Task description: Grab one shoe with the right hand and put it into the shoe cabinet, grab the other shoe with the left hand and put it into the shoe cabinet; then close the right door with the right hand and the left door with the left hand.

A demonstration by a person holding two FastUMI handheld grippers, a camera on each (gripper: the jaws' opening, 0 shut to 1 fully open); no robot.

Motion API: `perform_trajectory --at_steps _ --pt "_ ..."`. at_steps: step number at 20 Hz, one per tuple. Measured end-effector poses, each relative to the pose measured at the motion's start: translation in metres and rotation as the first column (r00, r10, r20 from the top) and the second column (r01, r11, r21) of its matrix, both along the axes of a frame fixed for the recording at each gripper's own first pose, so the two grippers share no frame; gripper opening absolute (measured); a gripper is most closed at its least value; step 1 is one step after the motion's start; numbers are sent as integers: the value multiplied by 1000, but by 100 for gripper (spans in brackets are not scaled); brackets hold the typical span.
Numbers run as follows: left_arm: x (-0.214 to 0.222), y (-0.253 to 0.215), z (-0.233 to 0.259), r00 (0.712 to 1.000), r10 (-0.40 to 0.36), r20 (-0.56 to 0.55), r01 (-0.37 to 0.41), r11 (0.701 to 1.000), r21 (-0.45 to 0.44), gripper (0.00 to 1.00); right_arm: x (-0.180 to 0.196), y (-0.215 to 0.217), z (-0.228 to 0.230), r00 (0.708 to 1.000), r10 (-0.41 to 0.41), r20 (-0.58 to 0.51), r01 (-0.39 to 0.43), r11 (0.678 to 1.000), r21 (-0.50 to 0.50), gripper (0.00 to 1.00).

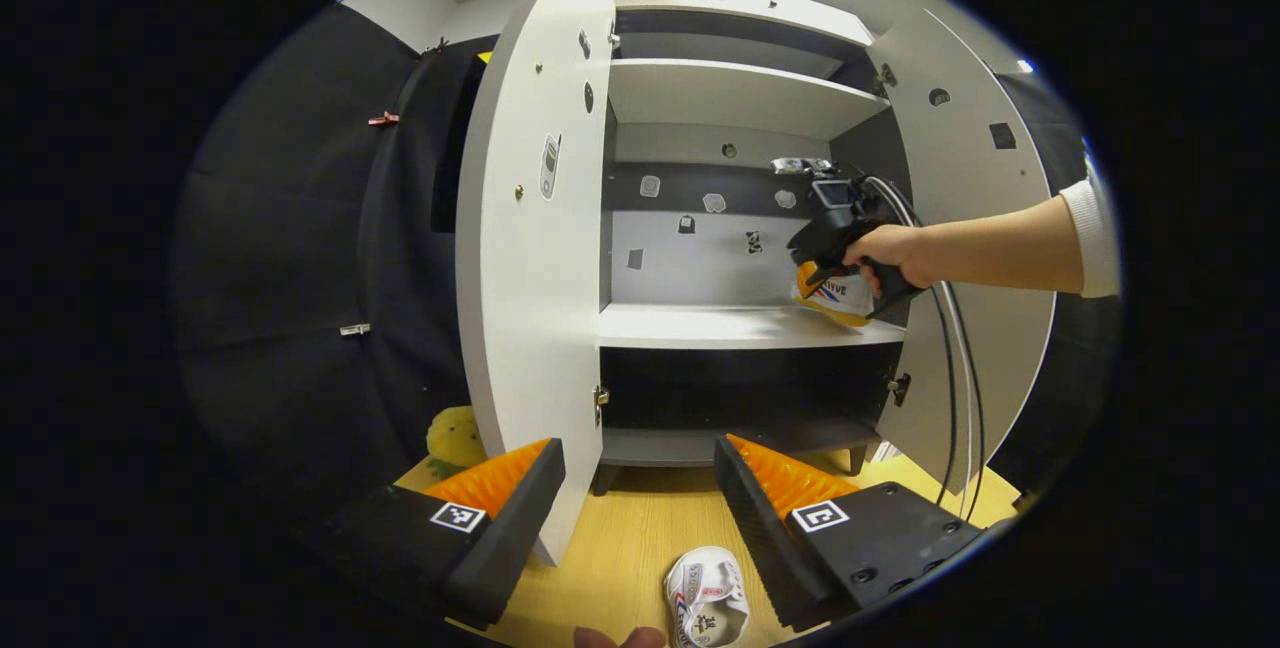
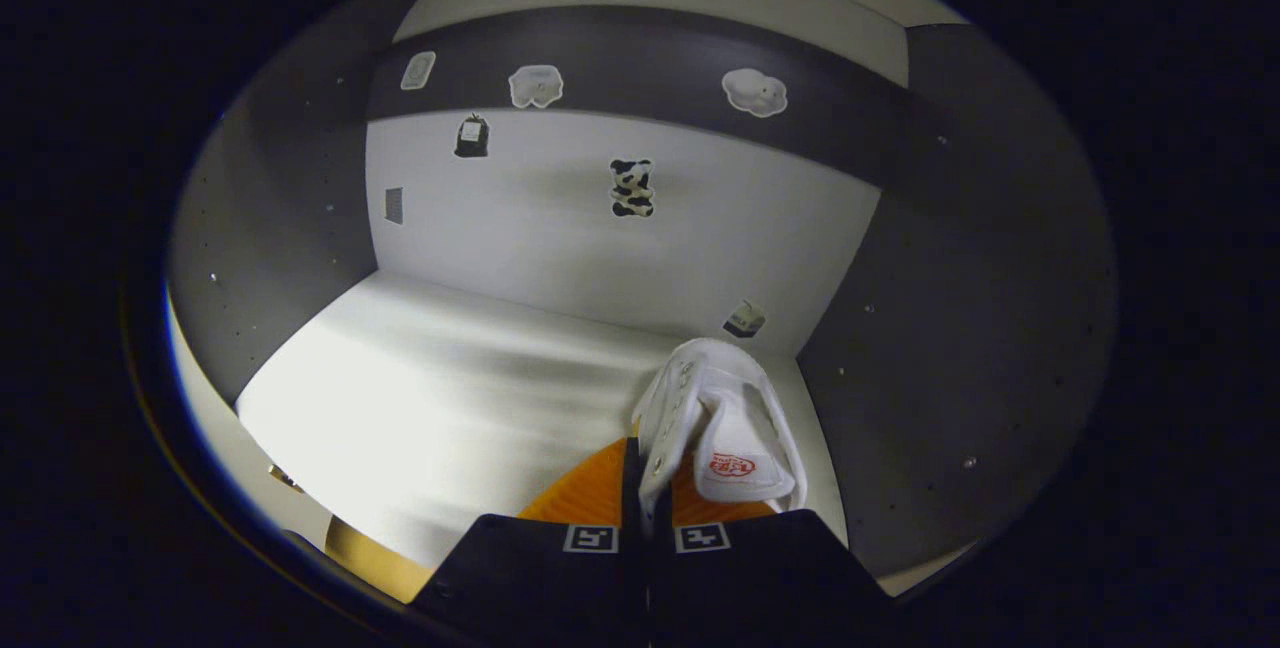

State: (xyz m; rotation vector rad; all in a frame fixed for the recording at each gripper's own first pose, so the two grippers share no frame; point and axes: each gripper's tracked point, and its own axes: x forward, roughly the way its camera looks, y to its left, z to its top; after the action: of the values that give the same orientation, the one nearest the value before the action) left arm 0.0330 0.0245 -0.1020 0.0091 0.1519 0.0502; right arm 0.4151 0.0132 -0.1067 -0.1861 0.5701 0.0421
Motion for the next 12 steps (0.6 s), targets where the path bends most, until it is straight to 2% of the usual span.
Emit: perform_trajectory --at_steps 3,8,10,11,12 --pt "-3 0 -2 1000 6 -6 -6 1000 8 95 15 6 -10 999 34 -15 -35 997 -66 6" --pt "-7 4 -1 1000 22 -6 -22 1000 7 95 17 21 -19 997 57 -44 -60 994 -90 5" --pt "-8 5 0 1000 24 -3 -24 1000 6 95 15 20 -17 998 57 -41 -62 992 -111 10" --pt "-9 4 0 1000 24 -3 -24 1000 4 95 11 22 -16 997 65 -47 -70 992 -105 18" --pt "-10 3 0 1000 22 -2 -22 1000 1 95 5 23 -13 996 67 -51 -72 994 -86 21"
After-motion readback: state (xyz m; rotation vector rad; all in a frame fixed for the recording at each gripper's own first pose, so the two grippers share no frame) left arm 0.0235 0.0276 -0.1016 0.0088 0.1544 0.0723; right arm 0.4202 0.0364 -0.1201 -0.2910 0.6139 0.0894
